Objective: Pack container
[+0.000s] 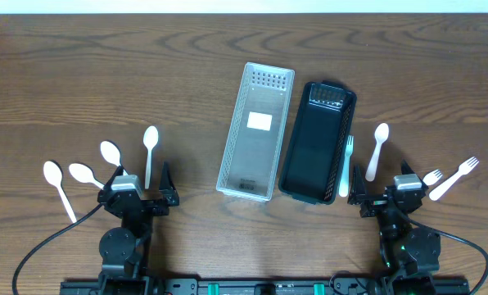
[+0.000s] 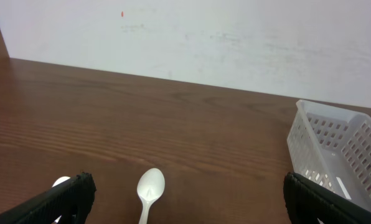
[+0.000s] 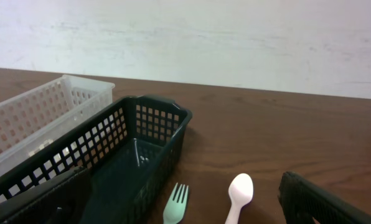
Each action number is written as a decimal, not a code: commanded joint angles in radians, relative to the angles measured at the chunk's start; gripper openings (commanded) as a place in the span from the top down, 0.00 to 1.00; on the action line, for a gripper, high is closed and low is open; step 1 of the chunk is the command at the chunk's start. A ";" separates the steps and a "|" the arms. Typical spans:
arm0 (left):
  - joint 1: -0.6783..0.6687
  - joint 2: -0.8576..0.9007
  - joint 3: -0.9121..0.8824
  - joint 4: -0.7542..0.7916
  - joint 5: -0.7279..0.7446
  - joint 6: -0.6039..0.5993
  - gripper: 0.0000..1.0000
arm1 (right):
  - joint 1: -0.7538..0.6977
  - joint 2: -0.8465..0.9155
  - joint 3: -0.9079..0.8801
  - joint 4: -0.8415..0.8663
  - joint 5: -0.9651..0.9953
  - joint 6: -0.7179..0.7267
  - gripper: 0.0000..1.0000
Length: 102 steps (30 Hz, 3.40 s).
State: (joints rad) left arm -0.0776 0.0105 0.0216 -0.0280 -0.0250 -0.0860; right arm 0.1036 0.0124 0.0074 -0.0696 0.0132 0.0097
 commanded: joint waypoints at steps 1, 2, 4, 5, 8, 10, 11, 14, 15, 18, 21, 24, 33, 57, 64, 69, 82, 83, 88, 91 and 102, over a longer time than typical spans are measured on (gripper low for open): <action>0.002 -0.006 -0.017 -0.044 -0.002 -0.009 0.02 | 0.009 -0.005 -0.002 -0.005 -0.010 -0.015 0.01; 0.002 -0.006 -0.017 -0.044 -0.002 -0.009 0.02 | 0.009 -0.005 -0.002 -0.005 -0.010 -0.015 0.01; 0.002 -0.006 -0.017 -0.044 -0.002 -0.009 0.02 | 0.009 -0.006 -0.002 -0.005 -0.010 -0.014 0.01; 0.002 -0.006 -0.017 -0.044 -0.002 -0.009 0.02 | 0.009 -0.005 -0.002 -0.005 -0.010 -0.015 0.01; 0.002 -0.006 -0.017 -0.044 -0.002 -0.009 0.02 | 0.009 -0.005 -0.002 -0.005 -0.010 -0.015 0.01; 0.002 -0.006 -0.017 -0.044 -0.002 -0.009 0.02 | 0.009 -0.006 -0.002 -0.005 -0.010 -0.015 0.01; 0.002 -0.006 -0.017 -0.044 -0.002 -0.009 0.02 | 0.009 -0.005 -0.002 -0.005 -0.010 -0.015 0.01; 0.002 -0.006 -0.017 -0.044 -0.002 -0.009 0.02 | 0.009 -0.005 -0.002 -0.005 -0.010 -0.015 0.01; 0.002 -0.006 -0.017 -0.044 -0.002 -0.009 0.02 | 0.009 -0.005 -0.002 -0.005 -0.010 -0.014 0.01; 0.002 -0.006 -0.017 -0.044 -0.002 -0.009 0.02 | 0.009 -0.006 -0.002 -0.005 -0.010 -0.015 0.01; 0.002 -0.006 -0.017 -0.044 -0.002 -0.009 0.02 | 0.009 -0.005 -0.002 -0.005 -0.010 -0.014 0.01; 0.002 -0.006 -0.017 -0.044 -0.002 -0.009 0.02 | 0.009 -0.005 -0.002 -0.005 -0.010 -0.015 0.01; 0.002 -0.006 -0.017 -0.044 -0.002 -0.009 0.02 | 0.009 -0.005 -0.002 -0.005 -0.010 -0.015 0.01; 0.002 -0.006 -0.017 -0.044 -0.002 -0.009 0.02 | 0.009 -0.005 -0.002 -0.005 -0.010 -0.015 0.01; 0.002 -0.006 -0.017 -0.044 -0.002 -0.009 0.02 | 0.009 -0.005 -0.002 -0.003 -0.015 -0.013 0.01; 0.002 -0.006 -0.017 -0.044 -0.002 -0.009 0.02 | 0.009 -0.005 -0.002 -0.005 -0.014 -0.014 0.01; 0.002 -0.006 -0.016 -0.030 -0.006 -0.054 0.02 | 0.007 0.078 0.011 -0.019 -0.035 -0.002 0.01; 0.002 -0.006 -0.013 -0.023 -0.001 -0.127 0.02 | 0.007 0.098 0.030 -0.043 -0.051 0.002 0.01; 0.002 0.031 0.066 -0.040 -0.001 -0.299 0.02 | -0.001 0.238 0.201 -0.159 -0.062 0.040 0.01; 0.002 0.120 0.175 -0.055 -0.001 -0.217 0.02 | -0.031 0.376 0.328 -0.162 -0.068 0.037 0.01; 0.003 0.732 0.861 -0.534 -0.001 -0.038 0.02 | -0.163 0.984 0.967 -0.593 -0.202 0.037 0.01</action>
State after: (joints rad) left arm -0.0772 0.6132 0.7383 -0.4801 -0.0261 -0.1822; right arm -0.0334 0.8997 0.8387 -0.6029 -0.1467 0.0402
